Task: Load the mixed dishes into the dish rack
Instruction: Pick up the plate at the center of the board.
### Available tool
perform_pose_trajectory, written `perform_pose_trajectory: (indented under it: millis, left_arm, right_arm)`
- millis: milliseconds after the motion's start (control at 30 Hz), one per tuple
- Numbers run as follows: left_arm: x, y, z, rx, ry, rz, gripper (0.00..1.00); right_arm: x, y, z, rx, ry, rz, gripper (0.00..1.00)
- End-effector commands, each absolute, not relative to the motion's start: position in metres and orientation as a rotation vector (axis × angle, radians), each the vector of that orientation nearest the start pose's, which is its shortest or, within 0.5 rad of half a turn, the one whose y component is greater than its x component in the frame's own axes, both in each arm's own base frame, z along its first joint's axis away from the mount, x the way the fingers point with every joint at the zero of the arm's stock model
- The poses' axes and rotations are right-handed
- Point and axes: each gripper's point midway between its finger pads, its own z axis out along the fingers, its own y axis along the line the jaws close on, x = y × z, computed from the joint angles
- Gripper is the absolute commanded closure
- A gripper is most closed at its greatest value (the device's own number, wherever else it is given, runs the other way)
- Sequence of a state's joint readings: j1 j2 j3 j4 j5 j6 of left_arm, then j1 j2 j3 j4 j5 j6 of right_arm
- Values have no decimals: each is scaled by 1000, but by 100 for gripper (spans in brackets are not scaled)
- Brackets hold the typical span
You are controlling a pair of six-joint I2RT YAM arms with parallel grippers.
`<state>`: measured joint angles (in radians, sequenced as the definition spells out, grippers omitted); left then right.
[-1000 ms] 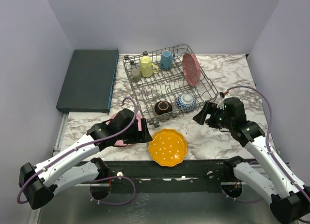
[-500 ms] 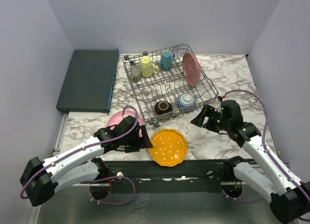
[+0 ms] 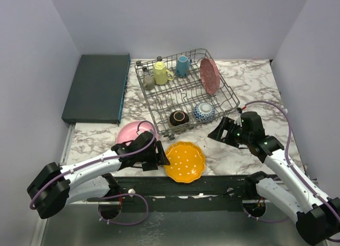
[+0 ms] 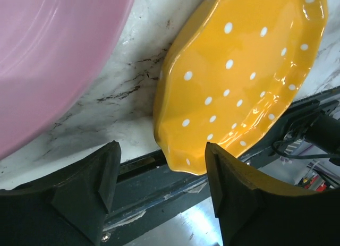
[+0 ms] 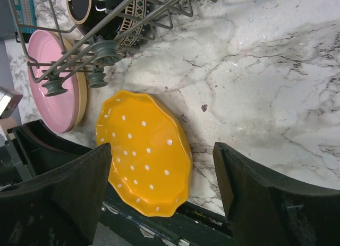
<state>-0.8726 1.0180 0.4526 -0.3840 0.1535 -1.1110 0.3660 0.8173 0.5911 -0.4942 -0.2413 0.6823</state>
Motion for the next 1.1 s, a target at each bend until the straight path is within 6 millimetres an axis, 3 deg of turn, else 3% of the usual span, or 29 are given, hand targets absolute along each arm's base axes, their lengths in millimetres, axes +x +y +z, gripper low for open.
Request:
perform_pose_trajectory:
  millis: [0, 500, 967, 1067]
  left_arm:
    - [116, -238, 45, -299, 2757, -901, 31]
    - [128, -240, 21, -358, 2749, -838, 48]
    - [124, -232, 4, -365, 2768, -796, 85]
    - [124, -234, 6, -357, 2766, -810, 96]
  right_arm:
    - [206, 158, 130, 235, 2382, 843, 17]
    - [203, 157, 128, 232, 2382, 846, 17]
    - [201, 158, 127, 238, 2382, 860, 17]
    - [201, 159, 127, 240, 2383, 863, 17]
